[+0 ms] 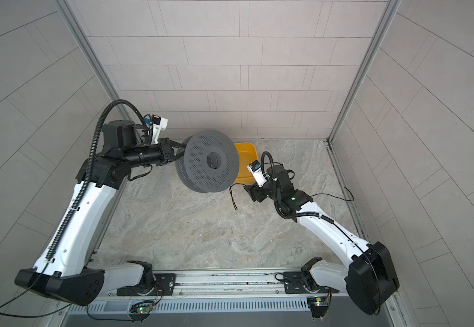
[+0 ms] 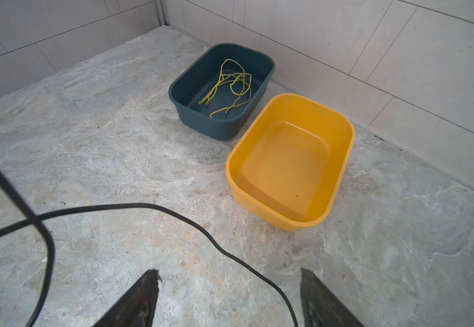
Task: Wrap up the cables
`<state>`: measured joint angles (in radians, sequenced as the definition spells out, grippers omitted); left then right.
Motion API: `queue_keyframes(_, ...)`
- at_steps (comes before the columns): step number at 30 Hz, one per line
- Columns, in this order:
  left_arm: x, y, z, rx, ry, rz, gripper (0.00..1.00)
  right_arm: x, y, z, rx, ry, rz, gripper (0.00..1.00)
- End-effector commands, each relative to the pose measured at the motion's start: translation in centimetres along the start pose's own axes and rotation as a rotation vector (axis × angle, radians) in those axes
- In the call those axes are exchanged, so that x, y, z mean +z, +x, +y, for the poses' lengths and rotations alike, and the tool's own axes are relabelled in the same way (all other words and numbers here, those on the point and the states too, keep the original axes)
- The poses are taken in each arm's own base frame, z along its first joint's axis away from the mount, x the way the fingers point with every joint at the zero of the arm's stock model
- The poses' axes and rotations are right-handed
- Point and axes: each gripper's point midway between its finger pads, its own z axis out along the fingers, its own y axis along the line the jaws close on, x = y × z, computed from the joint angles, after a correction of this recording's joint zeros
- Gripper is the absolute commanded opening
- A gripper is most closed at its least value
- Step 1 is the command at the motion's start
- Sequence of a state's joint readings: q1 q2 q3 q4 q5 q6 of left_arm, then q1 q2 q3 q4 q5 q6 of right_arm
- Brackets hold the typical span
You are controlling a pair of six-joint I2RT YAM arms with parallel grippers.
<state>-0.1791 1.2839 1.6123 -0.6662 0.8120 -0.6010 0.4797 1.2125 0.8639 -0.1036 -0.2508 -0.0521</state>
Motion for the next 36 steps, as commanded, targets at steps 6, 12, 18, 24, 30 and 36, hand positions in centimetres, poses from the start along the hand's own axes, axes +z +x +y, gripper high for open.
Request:
queue_keyframes(6,-1.6,-2.3,-3.7,0.04,0.134,-0.068,0.0,2.3,0.2,1.7,-0.031,-0.095,-0.032,0.77)
queue_keyframes(12,-1.6,-2.6,-4.5,-0.005,0.197,-0.08,0.0,3.8,-0.3,1.9,-0.039,-0.108,-0.062,0.77)
queue_keyframes(18,-1.7,-2.8,-4.6,-0.015,0.204,-0.084,0.0,5.2,-1.6,2.0,-0.05,-0.122,-0.106,0.66)
queue_keyframes(24,-2.1,-3.5,-4.2,-0.019,0.183,-0.122,0.0,5.1,-1.6,2.5,0.01,-0.148,-0.159,0.3)
queue_keyframes(30,-3.3,-5.7,-2.3,-0.07,0.113,-0.237,0.0,4.2,0.0,2.7,0.098,-0.138,-0.174,0.1)
queue_keyframes(36,-4.7,-7.6,0.6,-0.108,-0.016,-0.373,0.0,3.6,1.4,3.3,0.127,-0.154,-0.12,0.0)
